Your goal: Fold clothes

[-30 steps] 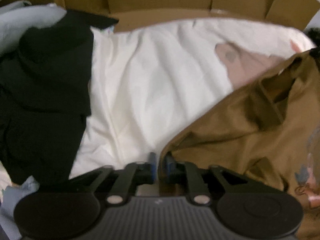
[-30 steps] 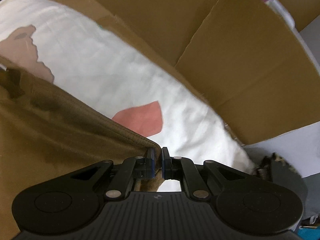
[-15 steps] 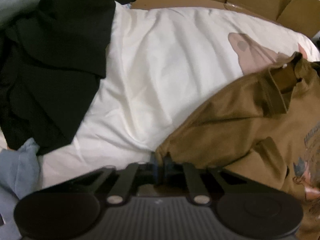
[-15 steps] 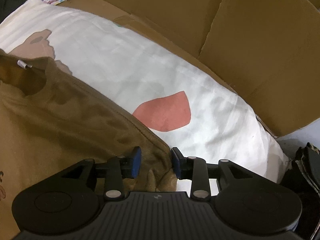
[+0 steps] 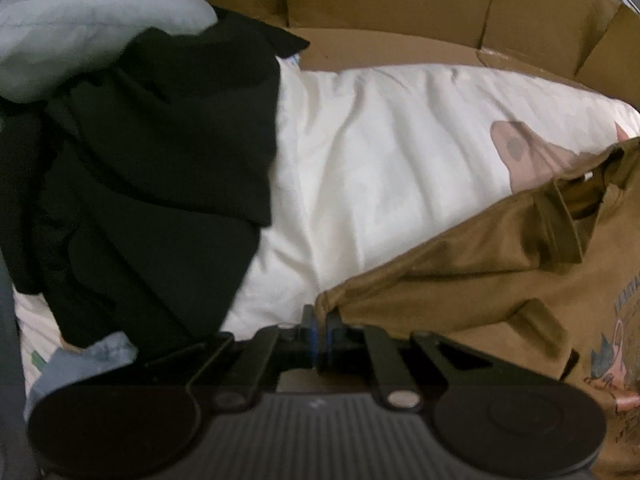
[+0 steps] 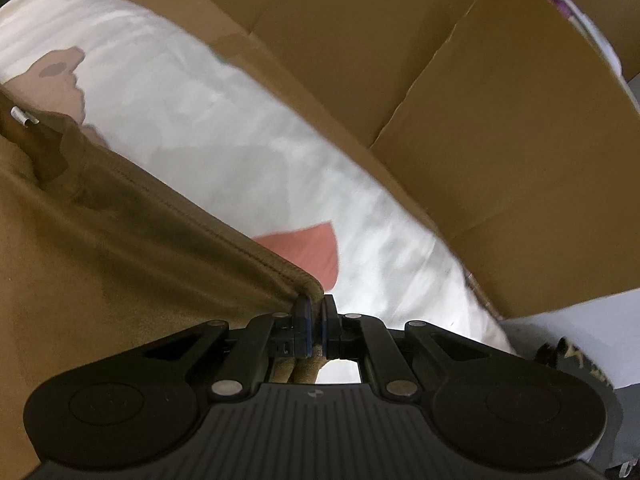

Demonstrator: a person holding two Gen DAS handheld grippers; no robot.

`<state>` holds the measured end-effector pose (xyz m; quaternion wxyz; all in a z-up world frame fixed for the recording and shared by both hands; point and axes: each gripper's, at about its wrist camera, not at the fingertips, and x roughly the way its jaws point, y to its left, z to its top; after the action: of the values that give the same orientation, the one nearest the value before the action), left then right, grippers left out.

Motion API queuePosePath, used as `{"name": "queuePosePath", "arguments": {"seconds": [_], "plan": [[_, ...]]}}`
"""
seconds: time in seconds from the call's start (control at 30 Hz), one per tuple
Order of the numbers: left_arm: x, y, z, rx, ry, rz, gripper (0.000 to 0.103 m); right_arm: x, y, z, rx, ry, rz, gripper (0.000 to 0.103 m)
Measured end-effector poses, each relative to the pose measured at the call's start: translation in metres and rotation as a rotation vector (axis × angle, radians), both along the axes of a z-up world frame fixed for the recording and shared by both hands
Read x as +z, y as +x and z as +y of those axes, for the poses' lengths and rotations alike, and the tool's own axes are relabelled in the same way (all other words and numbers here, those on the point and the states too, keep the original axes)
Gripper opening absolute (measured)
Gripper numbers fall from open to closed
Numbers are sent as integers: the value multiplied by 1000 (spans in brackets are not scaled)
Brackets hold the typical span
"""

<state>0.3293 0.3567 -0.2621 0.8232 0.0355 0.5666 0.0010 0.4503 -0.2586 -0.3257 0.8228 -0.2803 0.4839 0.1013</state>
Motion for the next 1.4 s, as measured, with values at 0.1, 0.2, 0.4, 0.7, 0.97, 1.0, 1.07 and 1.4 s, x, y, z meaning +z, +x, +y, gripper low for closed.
{"name": "queuePosePath", "arguments": {"seconds": [0.1,0.2,0.4,0.7,0.97,1.0,1.07,1.4], "plan": [[8,2,4,16,1,-30,5,5,6,1,-17,-4,-33,2],[12,7,7,28,-3,-52,5,12,14,0,-35,-9,-65,2],[-15,33,8,20,-3,-20,6,1,32,-1,-89,-8,-65,3],[3,24,-8,-26,52,-47,23,-3,29,3,-80,126,-67,14],[29,26,-44,-129,79,-137,28,7,26,46,79,204,-73,42],[28,28,-52,-153,81,-145,28,6,28,53,91,205,-69,42],[26,35,-65,-193,64,-153,28,4,32,64,118,212,-66,41],[-9,77,-109,-357,43,-116,38,-11,49,99,158,196,-28,41]]}}
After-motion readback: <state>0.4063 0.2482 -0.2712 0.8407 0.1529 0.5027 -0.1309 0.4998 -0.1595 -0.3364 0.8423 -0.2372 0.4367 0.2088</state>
